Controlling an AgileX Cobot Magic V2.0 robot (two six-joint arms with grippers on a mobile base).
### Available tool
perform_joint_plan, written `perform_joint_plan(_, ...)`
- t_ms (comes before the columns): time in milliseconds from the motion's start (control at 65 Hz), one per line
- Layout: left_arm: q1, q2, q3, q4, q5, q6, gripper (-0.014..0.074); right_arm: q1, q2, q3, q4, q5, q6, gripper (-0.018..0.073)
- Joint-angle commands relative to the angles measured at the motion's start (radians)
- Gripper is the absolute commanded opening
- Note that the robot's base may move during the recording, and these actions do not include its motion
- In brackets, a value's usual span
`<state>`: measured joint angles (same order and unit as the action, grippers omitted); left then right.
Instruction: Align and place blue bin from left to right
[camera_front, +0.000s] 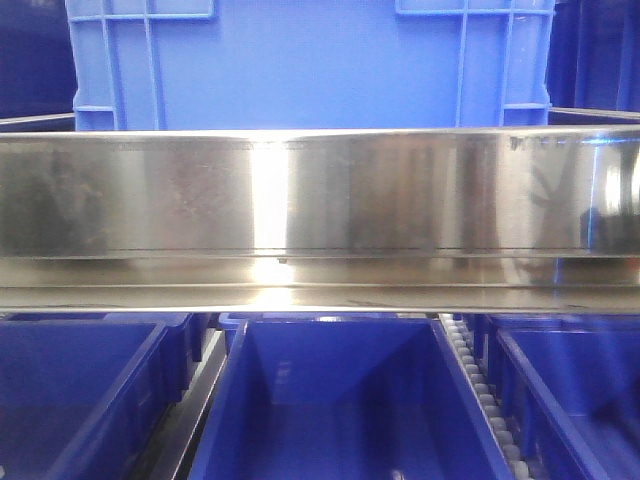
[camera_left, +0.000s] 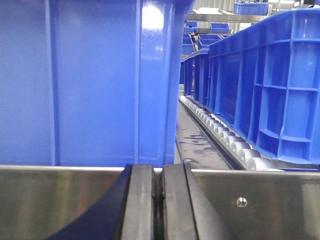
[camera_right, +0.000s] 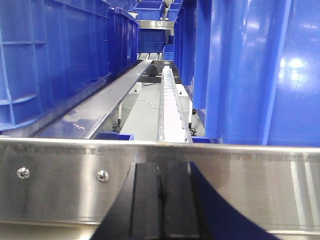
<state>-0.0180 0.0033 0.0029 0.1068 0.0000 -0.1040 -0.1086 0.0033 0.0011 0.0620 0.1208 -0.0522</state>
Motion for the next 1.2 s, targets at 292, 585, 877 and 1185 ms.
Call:
perform_joint_plan(292,0.001,-0.003,-0.003,0.004,-0.019,0.001,0.0004,0.001,-0.003,-0.001,-0.006,-0.023,-0.002,-0.0078)
perform_joint_plan(585,0.001,-0.003,-0.003,0.004,-0.048,0.001,0.0004,0.001,-0.003,-0.001,-0.006,-0.023,-0.002,-0.0078)
perform_joint_plan(877,0.001,-0.003,-0.003,0.004,-0.066,0.001,0.0004,0.001,-0.003,-0.001,-0.006,-0.092,-0.002,-0.0078)
perform_joint_plan(1185,0.001,-0.003,-0.005,0.001,-0.124,0.001,0.0004,0.001,-0.003,-0.001,-0.006,-0.198,-0.002,-0.0078)
